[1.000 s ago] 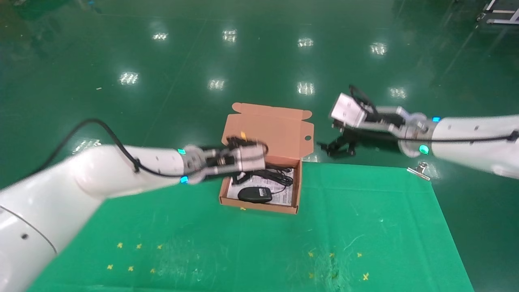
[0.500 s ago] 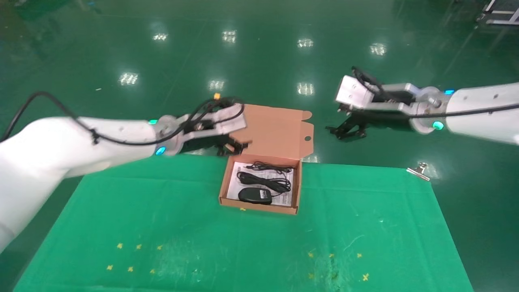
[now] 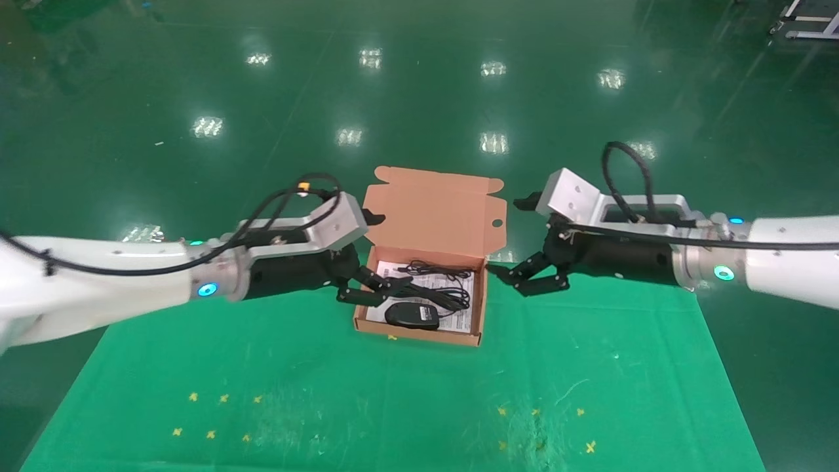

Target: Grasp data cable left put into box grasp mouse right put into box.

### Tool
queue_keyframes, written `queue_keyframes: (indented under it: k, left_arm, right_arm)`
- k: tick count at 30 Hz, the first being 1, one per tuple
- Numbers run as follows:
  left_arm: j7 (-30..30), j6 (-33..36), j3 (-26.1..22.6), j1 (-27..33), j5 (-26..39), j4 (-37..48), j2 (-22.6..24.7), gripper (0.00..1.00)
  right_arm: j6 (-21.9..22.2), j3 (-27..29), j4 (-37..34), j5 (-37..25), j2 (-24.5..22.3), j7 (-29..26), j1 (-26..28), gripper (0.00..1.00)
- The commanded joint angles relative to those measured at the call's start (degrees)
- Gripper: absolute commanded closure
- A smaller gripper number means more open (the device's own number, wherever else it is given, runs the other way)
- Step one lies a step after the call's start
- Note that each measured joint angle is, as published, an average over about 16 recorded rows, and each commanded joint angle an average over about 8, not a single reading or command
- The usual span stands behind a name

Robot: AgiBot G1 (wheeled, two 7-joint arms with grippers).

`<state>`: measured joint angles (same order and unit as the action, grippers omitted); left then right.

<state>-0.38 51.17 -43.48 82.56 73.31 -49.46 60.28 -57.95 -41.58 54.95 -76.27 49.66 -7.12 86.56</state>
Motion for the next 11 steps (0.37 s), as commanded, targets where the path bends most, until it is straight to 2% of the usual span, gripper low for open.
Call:
queue_keyframes:
  k: [1,11]
  left_arm:
    - [-0.5,1.7,1.4,-1.1,-1.6,-1.2,-1.3,0.0]
    - [-2.7,9.0,7.2,-5.5,-8.2,-6.3,-6.6,0.0]
  right_arm:
    - [-1.4,1.3,0.9,1.7,-0.7,-0.2,-1.3,0.0]
    - [-7.2,6.7,4.8,9.0,-3.8,-0.9,-6.5,0.0]
